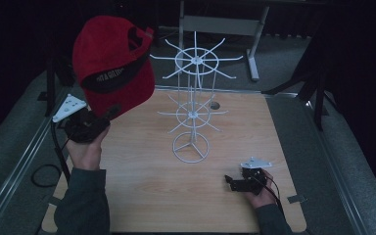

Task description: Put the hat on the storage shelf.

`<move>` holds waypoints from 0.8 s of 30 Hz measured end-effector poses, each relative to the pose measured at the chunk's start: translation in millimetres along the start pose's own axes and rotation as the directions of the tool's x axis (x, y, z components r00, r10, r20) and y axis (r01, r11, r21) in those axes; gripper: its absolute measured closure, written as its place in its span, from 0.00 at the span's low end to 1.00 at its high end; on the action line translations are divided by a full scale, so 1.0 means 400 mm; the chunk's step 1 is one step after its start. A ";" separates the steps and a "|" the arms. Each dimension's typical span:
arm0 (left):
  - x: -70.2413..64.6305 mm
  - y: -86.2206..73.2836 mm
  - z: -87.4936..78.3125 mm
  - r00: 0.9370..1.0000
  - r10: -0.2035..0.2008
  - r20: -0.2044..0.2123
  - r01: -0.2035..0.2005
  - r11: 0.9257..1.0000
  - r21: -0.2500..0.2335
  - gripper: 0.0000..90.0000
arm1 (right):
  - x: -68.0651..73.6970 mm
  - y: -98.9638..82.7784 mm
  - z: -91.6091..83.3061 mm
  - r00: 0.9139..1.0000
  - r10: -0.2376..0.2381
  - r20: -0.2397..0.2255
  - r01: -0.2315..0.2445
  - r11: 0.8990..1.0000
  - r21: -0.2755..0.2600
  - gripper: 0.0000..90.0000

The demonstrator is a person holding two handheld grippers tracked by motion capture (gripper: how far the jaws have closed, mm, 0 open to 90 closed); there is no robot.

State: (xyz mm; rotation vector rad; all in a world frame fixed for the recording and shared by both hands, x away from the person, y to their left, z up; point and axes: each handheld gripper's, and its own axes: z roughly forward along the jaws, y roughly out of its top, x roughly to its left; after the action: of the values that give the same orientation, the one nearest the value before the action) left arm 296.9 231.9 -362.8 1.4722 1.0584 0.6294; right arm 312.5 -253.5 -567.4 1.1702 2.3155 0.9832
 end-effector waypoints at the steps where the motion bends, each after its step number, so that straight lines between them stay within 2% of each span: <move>1: -0.001 0.000 -0.001 1.000 0.001 0.000 -0.001 1.000 0.001 0.95 | 0.000 0.000 0.000 1.000 -0.001 0.000 0.001 1.000 0.000 0.17; 24: -0.031 -0.007 -0.008 0.999 0.038 0.017 -0.038 0.999 0.008 0.95 | 0.000 0.000 0.000 1.000 -0.001 0.000 0.001 1.000 0.000 0.17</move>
State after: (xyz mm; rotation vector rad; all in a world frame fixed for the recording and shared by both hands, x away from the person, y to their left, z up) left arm 287.8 222.3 -362.8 1.5056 1.0229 0.6393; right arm 312.5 -253.5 -567.4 1.1694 2.3155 0.9833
